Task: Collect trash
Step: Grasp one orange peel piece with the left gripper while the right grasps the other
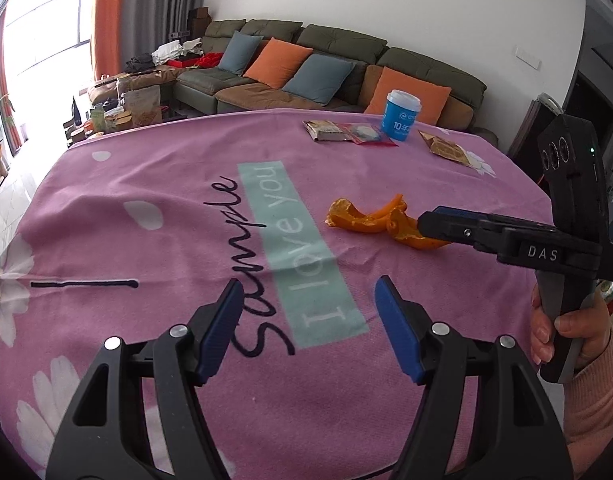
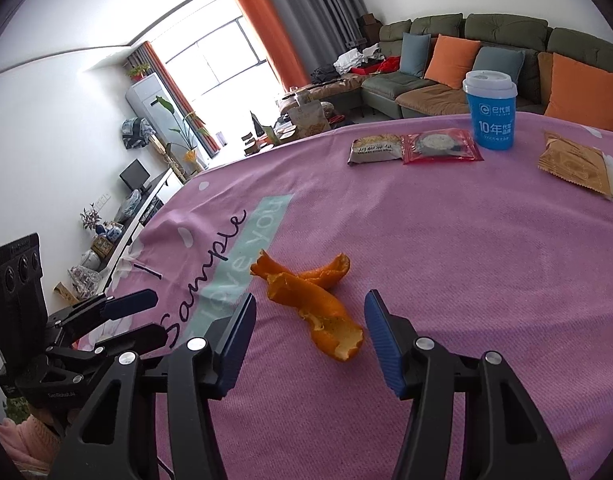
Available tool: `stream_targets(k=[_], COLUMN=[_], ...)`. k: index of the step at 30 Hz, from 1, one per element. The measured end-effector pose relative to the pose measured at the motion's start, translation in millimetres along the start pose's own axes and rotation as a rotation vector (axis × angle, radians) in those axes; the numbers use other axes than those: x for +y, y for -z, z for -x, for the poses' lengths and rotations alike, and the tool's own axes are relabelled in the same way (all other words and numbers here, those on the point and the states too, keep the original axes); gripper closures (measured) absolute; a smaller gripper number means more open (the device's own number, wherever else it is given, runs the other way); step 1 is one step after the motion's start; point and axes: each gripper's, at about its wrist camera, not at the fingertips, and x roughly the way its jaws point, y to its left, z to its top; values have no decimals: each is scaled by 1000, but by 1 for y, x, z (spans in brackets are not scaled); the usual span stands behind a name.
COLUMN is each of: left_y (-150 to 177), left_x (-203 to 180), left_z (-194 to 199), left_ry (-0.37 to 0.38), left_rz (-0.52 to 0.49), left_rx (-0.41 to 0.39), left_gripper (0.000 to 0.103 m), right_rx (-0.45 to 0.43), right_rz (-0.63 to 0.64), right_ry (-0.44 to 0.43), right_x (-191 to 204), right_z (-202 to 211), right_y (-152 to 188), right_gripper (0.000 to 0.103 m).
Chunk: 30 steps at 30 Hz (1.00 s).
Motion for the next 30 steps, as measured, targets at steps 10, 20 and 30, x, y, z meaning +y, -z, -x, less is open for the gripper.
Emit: stream_targets(k=[10, 20, 30], left_y=[-28, -54, -61], left_x=[-7, -19, -27], left_z=[-44, -80, -104], left_ry=[8, 38, 87], left_rz=[-22, -65, -90], left_rx=[70, 111, 163], left_gripper=[43, 52, 63], right_rx=[54, 18, 5], right_rz=[10, -53, -83], right_ry=[17, 6, -16], right_x=[-2, -27, -35], right_z=[-9, 8, 11], right_y=[3, 2, 1], right_gripper=[82, 88, 88])
